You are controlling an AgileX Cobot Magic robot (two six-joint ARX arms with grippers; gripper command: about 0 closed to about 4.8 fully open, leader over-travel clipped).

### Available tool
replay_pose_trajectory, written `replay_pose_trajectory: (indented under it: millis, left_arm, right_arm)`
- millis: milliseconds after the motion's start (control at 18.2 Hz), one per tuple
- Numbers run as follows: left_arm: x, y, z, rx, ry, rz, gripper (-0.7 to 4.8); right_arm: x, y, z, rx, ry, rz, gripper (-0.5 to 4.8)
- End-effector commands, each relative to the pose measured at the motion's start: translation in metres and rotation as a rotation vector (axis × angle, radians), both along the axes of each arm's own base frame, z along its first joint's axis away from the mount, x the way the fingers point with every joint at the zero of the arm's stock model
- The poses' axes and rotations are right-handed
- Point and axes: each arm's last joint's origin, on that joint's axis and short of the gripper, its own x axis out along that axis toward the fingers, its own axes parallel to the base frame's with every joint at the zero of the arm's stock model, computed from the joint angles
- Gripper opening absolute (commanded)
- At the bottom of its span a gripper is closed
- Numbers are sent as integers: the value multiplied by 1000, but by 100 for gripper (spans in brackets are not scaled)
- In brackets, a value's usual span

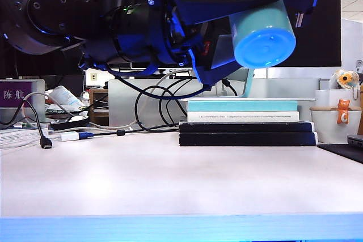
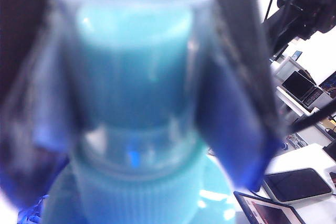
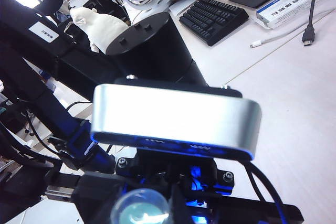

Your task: Pick up the sprayer with the left hand and remove the lid with the right hand then place it on the table.

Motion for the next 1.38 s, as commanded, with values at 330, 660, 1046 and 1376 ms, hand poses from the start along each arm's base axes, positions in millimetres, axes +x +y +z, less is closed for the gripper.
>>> replay_pose_trajectory:
  millis: [330,660,1046,1376]
  left_arm:
    - [5,-4,-5,57,-10,272,165]
    - [14,9,-12,61,-104,227,146]
    - [71,84,-32,270,-288,695,146]
    - [45,58,-42,297,-648,738,117]
  right_arm:
    - [13,-4,9,-33,-112,-412,-5]
    - [12,-4,9,-42,-146,-395,-5]
    - [28,-7,-22,-299,-117,-626,-5]
    - [63,3,-80,-431,10,-669,-5]
